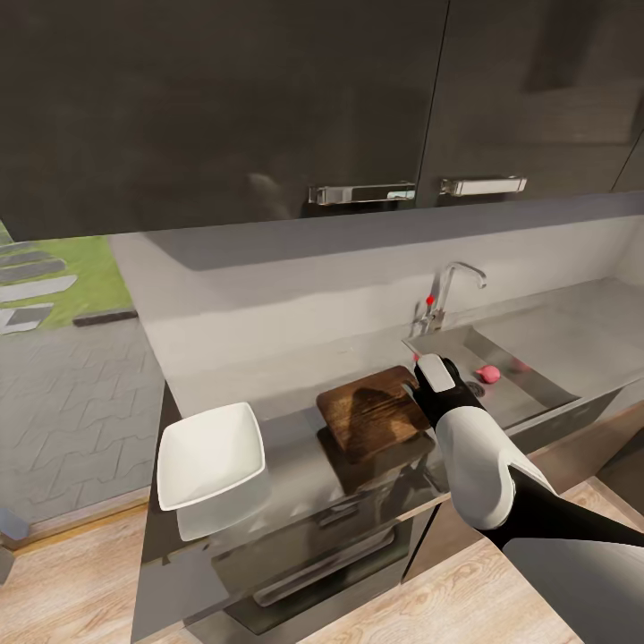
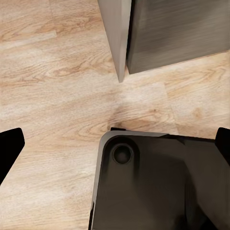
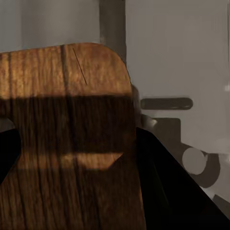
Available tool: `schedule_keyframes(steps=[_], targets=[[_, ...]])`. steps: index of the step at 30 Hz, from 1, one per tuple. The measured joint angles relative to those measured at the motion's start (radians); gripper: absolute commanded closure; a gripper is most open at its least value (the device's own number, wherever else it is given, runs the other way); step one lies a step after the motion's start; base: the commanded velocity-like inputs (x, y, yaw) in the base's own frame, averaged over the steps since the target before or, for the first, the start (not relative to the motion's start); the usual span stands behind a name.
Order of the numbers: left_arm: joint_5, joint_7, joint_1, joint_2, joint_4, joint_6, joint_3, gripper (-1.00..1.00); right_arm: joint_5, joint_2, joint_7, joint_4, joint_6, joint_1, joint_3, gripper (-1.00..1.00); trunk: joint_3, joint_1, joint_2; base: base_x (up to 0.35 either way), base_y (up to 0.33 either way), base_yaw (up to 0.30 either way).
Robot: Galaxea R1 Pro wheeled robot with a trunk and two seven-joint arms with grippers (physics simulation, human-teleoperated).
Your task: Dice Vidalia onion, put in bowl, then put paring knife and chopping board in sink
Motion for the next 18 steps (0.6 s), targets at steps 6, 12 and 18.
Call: schedule_keyframes(steps=[6, 12, 18], targets=[[0.000, 0.000, 0.000, 0.000, -0.001, 0.000, 0.000, -1.00, 0.000, 0.000, -0.019, 0.002, -0.006, 0.003, 0.000, 1.00, 0.000, 0.000, 0.000, 0.000, 0.000, 0.000], [0.000, 0.000, 0.000, 0.000, -0.001, 0.000, 0.000, -1.00, -0.001, 0.000, -0.020, 0.009, -0.006, 0.004, -0.001, 1.00, 0.000, 0.000, 0.000, 0.000, 0.000, 0.000], [0.000, 0.000, 0.000, 0.000, -0.001, 0.000, 0.000, -1.00, -0.001, 0.000, -0.019, 0.022, -0.006, 0.006, -0.002, 1.00, 0.000, 0.000, 0.000, 0.000, 0.000, 0.000]])
